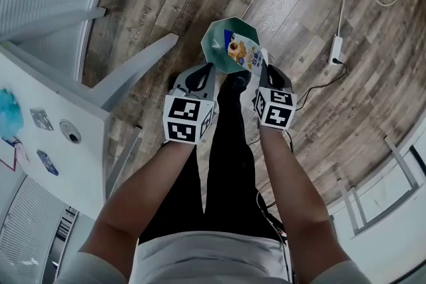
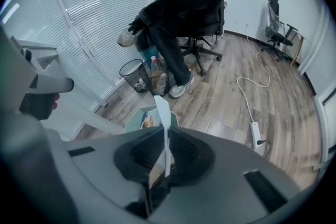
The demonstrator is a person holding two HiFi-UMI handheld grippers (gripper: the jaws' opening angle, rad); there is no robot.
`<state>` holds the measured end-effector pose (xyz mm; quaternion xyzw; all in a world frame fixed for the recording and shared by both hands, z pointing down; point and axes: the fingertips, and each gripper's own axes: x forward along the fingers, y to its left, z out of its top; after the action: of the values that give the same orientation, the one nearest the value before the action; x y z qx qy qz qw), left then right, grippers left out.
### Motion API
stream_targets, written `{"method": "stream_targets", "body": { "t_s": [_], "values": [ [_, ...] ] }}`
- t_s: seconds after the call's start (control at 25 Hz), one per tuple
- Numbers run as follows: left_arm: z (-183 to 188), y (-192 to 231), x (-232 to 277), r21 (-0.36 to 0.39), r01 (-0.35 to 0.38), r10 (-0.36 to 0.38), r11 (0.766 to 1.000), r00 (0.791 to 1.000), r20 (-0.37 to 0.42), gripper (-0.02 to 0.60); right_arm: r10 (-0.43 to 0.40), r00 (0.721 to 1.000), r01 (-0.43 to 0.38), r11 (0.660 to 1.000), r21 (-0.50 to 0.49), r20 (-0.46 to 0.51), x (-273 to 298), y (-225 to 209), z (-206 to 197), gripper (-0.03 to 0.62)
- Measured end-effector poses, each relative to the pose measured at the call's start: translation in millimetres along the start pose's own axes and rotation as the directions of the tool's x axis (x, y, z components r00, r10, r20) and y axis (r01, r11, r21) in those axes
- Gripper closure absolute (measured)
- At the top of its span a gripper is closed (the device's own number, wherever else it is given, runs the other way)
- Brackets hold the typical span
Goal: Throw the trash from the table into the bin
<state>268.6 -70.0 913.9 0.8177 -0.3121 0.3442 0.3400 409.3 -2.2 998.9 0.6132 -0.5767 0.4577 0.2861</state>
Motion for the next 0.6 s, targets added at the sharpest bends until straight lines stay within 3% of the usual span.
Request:
{"method": "stream_targets", "body": {
  "t_s": [0.12,0.24,0.6],
  "values": [
    [0.4,-2.5,-0.9,0.001,0.007,-0.007,1.0,1.0,-0.002,0.577,0.016,1.0,-0.016,1.0,-0.006,0.002,-0.6,7.6,1.5,0.58],
    [0.4,-4.8,-2.3,0.003,0.013,-0.013,1.0,1.0,-0.001,0.577,0.037,0.999,-0.037,0.999,-0.003,0.004,0.3,15.0,2.5,0.538],
    [1.3,-7.5,-18.2,0.012,0.008,-0.008,1.0,1.0,0.003,0.577,0.055,0.998,-0.055,0.998,-0.009,0.014,-18.8,27.3,7.2,0.537]
  ]
}}
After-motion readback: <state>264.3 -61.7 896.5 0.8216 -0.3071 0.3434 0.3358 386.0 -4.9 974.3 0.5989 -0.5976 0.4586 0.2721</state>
